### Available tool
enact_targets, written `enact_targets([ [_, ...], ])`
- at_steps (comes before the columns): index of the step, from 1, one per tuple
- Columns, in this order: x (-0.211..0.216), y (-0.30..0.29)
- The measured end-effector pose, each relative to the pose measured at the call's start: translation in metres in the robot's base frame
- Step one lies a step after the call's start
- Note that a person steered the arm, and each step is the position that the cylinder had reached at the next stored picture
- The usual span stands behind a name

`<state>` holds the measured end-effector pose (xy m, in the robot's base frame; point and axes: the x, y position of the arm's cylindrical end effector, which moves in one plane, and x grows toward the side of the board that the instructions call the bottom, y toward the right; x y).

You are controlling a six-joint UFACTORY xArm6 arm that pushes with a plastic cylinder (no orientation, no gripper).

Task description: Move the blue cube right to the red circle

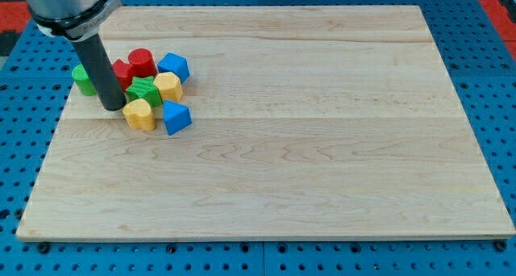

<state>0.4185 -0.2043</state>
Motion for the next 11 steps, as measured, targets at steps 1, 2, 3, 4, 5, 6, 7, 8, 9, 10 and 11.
enact_targets([
  [1,-0.024,0.036],
  [2,-0.046,0.067],
  [3,-0.047,0.07],
  [4,-0.036,0.048],
  [5,-0.026,0.067],
  [6,-0.022,0.096],
  [7,-0.037,0.096],
  [8,-0.061,0.096],
  [9,-0.081,0.096],
  [10,-0.077,0.064],
  [11,-0.055,0.035],
])
